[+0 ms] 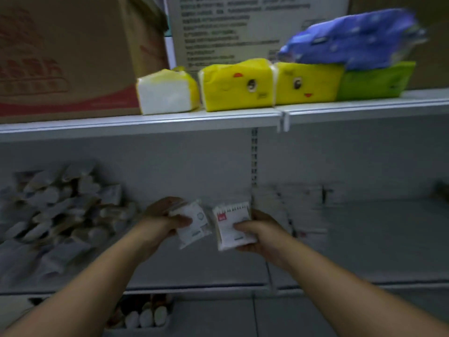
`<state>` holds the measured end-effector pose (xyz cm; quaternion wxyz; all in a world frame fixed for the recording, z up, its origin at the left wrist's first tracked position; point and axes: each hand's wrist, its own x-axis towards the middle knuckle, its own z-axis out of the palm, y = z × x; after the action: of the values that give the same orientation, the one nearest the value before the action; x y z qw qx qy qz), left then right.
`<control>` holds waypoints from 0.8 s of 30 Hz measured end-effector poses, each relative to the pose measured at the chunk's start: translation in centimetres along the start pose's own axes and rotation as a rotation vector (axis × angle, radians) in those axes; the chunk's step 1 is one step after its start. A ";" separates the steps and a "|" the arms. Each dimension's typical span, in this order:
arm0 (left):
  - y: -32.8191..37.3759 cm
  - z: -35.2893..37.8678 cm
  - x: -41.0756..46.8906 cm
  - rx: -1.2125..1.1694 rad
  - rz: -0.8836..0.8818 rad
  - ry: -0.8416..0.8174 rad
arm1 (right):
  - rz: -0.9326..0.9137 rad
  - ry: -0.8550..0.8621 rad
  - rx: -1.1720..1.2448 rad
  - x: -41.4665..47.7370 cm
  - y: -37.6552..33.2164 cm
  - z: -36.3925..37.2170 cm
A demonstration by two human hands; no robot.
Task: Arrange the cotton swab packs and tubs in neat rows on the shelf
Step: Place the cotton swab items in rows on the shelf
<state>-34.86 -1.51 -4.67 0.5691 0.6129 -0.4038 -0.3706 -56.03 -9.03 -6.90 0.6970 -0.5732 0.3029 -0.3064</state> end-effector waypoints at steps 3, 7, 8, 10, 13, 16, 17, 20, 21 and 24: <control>0.2 4.4 -0.4 -0.011 0.020 -0.029 | -0.032 0.118 0.019 -2.6 -0.6 -4.2; 0.2 9.8 -0.2 0.000 0.042 -0.050 | -0.086 0.305 0.071 -5.1 -1.8 -9.8; 0.0 10.9 -0.2 0.015 0.046 -0.045 | -0.101 0.353 0.078 -5.5 -1.8 -11.0; -0.9 12.5 -0.1 0.060 0.057 -0.013 | -0.130 0.424 0.034 -6.4 -1.4 -13.0; -3.6 14.6 -0.8 0.201 0.072 0.025 | -0.126 0.516 -0.199 -7.3 0.6 -14.7; -6.3 16.5 -1.8 0.204 0.078 0.010 | -0.081 0.542 -0.350 -7.3 3.1 -15.3; -6.9 16.9 -2.0 0.215 0.104 0.027 | -0.056 0.543 -0.410 -7.1 3.8 -15.4; -8.1 17.5 -1.8 0.237 0.190 0.087 | 0.004 0.542 -0.547 -6.3 5.2 -15.5; -8.4 17.7 -1.7 0.213 0.178 0.098 | 0.016 0.553 -0.607 -6.0 5.7 -15.5; -9.1 17.8 -1.3 0.190 0.150 0.091 | -0.003 0.596 -0.769 -5.2 6.5 -15.5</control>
<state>-50.97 -7.19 -15.12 0.5523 0.6484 -0.4555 -0.2590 -70.79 -13.55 -15.42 0.3173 -0.6770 0.5796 -0.3242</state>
